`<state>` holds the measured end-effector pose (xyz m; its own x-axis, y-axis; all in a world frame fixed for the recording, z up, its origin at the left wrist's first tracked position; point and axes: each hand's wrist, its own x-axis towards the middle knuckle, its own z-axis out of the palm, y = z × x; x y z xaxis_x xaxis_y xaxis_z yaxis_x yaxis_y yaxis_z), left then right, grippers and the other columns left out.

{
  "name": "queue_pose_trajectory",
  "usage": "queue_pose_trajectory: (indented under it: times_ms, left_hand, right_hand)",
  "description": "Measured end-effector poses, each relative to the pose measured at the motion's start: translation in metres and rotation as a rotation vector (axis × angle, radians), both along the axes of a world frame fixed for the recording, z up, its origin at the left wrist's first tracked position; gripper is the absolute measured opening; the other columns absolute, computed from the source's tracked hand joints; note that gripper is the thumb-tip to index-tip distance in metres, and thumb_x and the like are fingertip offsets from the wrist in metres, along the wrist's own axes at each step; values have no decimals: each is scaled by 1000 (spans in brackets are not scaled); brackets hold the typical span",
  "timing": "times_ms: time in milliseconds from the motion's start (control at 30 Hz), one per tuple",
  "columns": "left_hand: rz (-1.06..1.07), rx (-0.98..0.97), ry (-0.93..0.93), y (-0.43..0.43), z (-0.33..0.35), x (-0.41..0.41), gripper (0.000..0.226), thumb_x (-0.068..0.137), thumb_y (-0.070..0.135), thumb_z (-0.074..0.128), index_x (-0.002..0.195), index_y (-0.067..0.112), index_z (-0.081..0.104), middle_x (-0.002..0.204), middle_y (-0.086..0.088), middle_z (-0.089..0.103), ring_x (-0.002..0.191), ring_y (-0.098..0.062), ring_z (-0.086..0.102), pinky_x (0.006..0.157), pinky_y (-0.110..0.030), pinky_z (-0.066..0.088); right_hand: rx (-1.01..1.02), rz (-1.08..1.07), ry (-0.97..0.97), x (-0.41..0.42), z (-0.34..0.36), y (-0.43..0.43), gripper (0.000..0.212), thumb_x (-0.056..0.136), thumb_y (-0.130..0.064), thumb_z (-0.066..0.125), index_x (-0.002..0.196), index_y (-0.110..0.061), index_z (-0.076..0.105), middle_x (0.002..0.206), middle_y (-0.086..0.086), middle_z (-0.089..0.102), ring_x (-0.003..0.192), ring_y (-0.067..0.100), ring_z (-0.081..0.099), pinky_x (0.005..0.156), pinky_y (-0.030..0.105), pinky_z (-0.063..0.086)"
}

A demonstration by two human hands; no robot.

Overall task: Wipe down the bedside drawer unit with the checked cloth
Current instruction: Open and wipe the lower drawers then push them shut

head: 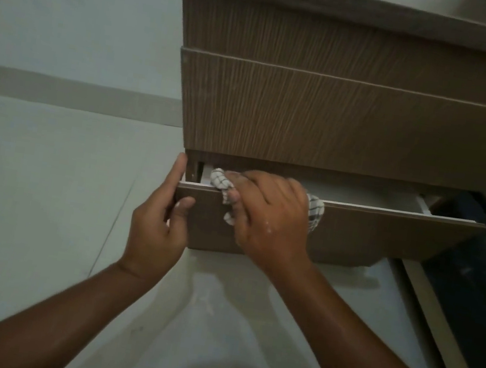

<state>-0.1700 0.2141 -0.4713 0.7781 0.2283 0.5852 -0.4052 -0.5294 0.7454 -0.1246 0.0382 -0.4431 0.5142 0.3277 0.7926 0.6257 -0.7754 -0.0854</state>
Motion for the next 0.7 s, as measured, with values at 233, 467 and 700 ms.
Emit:
queue_pose_trajectory:
  times_ms: [233, 467, 700]
  left_hand:
    - [-58, -111, -11, -4, -6, 8, 48, 99, -1, 51, 145, 11, 48, 150, -9, 52, 138, -13, 51, 114, -26, 41]
    - [-45, -160, 0, -6, -11, 11, 43, 98, 5, 49, 128, 36, 49, 152, -6, 50, 139, -9, 49, 115, -29, 40]
    - [-51, -164, -5, -8, -11, 10, 45, 98, -12, 48, 132, 18, 48, 150, -8, 50, 138, -4, 49, 114, -21, 39]
  right_hand:
    - [41, -156, -58, 24, -2, -77, 33, 104, -27, 46, 92, -15, 74, 91, 2, 69, 78, 24, 57, 76, 38, 37]
    - [80, -229, -117, 39, -5, -164, 33, 102, -20, 44, 81, -11, 68, 81, 6, 66, 72, 27, 57, 71, 40, 37]
    - [84, -341, -65, 50, 5, -242, 33, 99, -13, 40, 69, -8, 53, 67, 12, 55, 63, 31, 51, 64, 39, 33]
